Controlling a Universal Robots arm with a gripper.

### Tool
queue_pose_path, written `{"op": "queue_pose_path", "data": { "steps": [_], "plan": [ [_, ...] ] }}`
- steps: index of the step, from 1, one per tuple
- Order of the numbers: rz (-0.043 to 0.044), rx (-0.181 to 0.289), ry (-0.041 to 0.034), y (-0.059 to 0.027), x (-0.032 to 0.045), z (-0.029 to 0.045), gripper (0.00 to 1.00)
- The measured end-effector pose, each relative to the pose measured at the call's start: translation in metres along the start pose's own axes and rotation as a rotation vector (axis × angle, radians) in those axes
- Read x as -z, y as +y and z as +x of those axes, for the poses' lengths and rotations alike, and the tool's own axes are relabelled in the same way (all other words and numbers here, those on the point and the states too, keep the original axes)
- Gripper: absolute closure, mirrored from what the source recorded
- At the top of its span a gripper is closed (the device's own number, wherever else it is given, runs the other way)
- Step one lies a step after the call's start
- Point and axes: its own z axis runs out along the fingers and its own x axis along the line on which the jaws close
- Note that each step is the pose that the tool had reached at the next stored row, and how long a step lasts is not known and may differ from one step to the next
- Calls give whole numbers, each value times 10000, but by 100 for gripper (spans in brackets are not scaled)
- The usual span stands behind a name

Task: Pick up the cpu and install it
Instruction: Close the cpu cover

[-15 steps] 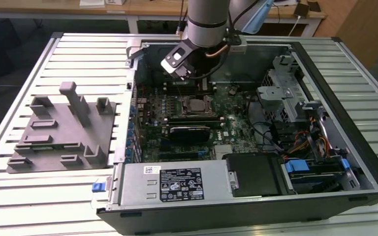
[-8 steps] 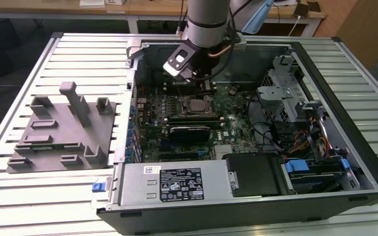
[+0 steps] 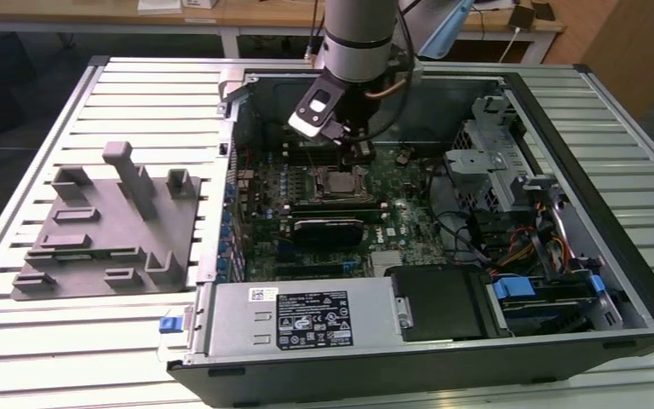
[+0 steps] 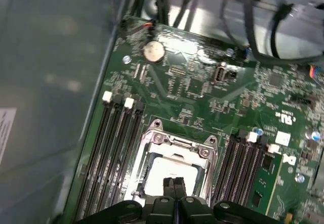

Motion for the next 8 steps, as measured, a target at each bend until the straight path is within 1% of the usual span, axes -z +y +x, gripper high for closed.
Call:
{"op": "queue_pose_path", "data": {
  "steps": [8],
  "plan": [
    [12,1456,29,0,0,0,89]
  ]
}}
